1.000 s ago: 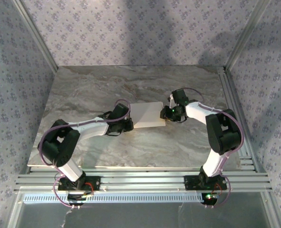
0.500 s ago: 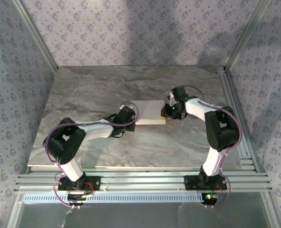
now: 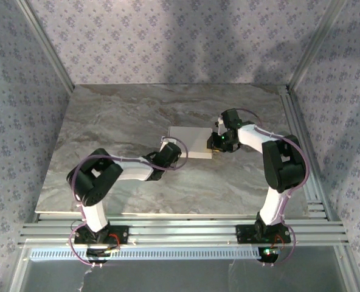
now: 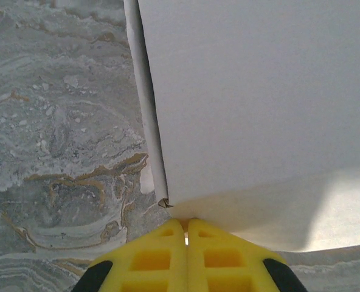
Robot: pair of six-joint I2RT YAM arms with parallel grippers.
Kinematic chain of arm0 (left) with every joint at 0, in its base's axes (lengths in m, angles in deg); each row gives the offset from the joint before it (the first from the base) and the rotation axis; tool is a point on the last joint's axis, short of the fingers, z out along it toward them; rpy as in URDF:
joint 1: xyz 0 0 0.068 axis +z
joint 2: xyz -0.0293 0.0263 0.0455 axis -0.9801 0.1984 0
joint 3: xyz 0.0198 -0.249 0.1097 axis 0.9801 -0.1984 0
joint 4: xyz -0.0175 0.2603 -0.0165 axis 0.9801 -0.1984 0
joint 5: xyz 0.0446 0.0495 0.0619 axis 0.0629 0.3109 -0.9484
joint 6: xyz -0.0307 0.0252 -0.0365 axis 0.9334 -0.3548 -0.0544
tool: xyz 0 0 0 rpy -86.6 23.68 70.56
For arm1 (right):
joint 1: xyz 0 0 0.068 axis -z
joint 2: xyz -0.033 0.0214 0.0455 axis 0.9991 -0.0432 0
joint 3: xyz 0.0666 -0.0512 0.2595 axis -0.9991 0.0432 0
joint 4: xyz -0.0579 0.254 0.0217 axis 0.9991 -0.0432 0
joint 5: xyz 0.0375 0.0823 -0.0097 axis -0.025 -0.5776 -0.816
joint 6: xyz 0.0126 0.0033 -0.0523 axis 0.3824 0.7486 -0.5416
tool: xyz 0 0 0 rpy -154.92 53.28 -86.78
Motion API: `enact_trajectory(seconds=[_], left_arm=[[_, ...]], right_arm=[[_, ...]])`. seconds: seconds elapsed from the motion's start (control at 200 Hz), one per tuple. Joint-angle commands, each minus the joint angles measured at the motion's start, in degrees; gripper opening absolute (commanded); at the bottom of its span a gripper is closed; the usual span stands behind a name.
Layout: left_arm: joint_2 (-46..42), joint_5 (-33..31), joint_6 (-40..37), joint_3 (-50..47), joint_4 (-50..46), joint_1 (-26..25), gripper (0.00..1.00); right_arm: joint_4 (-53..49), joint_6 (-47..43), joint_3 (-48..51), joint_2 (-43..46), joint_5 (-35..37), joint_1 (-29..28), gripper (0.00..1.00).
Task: Fold the paper box
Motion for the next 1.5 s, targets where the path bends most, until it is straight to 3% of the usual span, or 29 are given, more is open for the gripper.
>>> enact_trajectory(seconds=[0.0,0.475,0.715,1.004,1.219,1.364,1.414,1.494], left_arm=[[5.3,3.4,-2.6,-1.4,-3.2,-1.5,0.04],[6.1,-0.9,-6.5,-4.8,5.5,-2.8,0.0],[1.6,3.1,-2.8,-7.4,5.4,-3.1,0.0],[-12.0,8.9,6.7,-13.5,-0.3,-3.1,0.29],[-22.7,11.4,9.6,-14.1,-5.6,-1.8,0.35],[-29.7,15.8,12.7,-10.8,-11.0,4.1,0.41],[-29.5,17.8,12.7,-8.3,-13.8,7.3,0.48],[-26.0,19.4,9.8,-3.9,-16.1,11.5,0.51]], right_arm=[[-3.1,-1.5,-0.8,-2.4,-3.0,-0.7,0.25],[-3.8,-2.4,-1.1,-3.0,-2.5,-0.7,0.25],[-3.8,-2.7,-0.9,-2.4,-1.6,-0.5,0.25],[-3.7,-3.1,-1.1,-2.1,-1.6,-0.1,0.25],[-3.8,-3.8,-0.9,-2.0,-1.5,-0.1,0.25],[-3.8,-4.6,-1.0,-1.5,-1.5,0.1,0.25],[-3.8,-5.0,-1.0,-1.2,-1.5,0.0,0.25],[-4.1,-5.5,-1.3,-1.2,-1.3,0.1,0.25]])
